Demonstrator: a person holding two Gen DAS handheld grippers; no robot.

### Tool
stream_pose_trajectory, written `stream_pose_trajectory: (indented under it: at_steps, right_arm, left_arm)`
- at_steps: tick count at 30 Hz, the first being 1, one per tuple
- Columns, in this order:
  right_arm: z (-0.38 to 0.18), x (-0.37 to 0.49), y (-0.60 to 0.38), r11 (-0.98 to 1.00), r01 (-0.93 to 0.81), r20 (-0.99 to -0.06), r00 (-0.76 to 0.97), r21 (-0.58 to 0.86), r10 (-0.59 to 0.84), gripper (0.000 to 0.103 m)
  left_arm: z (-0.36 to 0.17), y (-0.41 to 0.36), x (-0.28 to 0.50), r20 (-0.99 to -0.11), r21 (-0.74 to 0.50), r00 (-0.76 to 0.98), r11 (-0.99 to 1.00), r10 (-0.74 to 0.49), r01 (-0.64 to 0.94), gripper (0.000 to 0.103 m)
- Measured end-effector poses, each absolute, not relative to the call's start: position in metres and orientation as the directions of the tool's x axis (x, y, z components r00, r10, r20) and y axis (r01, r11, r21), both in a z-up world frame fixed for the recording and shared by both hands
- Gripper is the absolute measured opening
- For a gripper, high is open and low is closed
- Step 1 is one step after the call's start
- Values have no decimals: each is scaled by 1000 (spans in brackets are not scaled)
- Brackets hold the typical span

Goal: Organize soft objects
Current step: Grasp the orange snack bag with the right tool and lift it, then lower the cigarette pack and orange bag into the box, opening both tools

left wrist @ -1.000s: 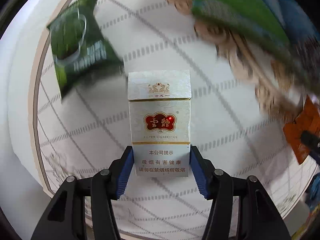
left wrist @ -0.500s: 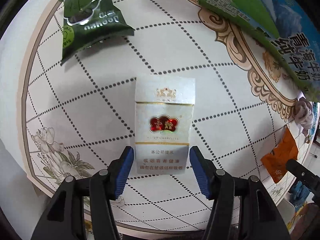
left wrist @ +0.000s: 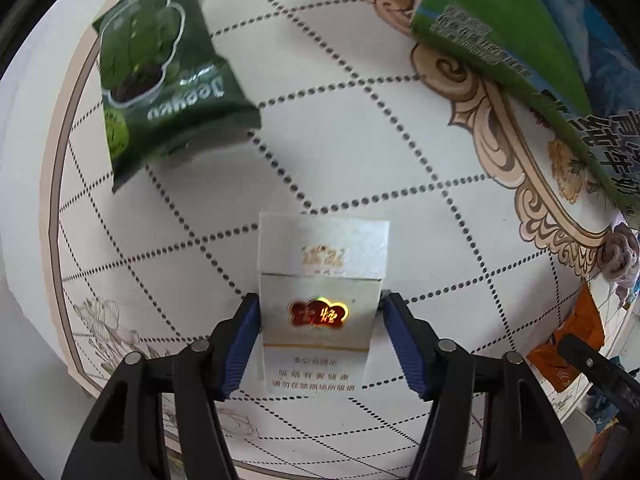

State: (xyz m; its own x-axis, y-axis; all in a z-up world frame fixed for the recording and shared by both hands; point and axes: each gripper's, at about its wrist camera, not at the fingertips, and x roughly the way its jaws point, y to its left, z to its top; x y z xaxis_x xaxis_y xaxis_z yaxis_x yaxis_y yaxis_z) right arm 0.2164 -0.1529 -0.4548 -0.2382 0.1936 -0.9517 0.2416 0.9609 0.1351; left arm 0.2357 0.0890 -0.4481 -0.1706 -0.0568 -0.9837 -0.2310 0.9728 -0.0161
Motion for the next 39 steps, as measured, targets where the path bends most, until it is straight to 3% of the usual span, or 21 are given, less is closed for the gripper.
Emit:
stream_pose_trajectory:
  at_steps: [6, 15, 22, 28, 32, 39]
  right_arm:
    - [-448, 216, -157, 964, 227, -957, -220, 140, 191, 35]
    - [-402, 207, -160, 962, 162, -955, -165, 221, 247, 32]
    - [-286, 217, -177, 935, 78, -936, -31, 346, 349, 32]
    - [-212, 270, -186, 939, -11, -935, 90, 344, 343, 32]
    - [-214, 317, -195, 949, 4, -945, 96, 315, 313, 32]
    - [-281, 383, -204, 966, 42, -966, -22, 256, 257, 32]
  left_arm:
    - [-441, 87, 237, -986, -40, -147, 971, -77, -237, 53]
    - [-384, 63, 221, -990, -112, -66, 986, -121, -125, 53]
    - [-275, 27, 245, -972, -221, 76, 975, -222, 25, 53]
    - [-231, -3, 296, -960, -236, 130, 967, -247, 94, 53]
    - [-229, 6, 350, -964, -200, 163, 976, -212, 83, 53]
    - [-268, 11, 435, -984, -158, 72, 987, -160, 35, 53]
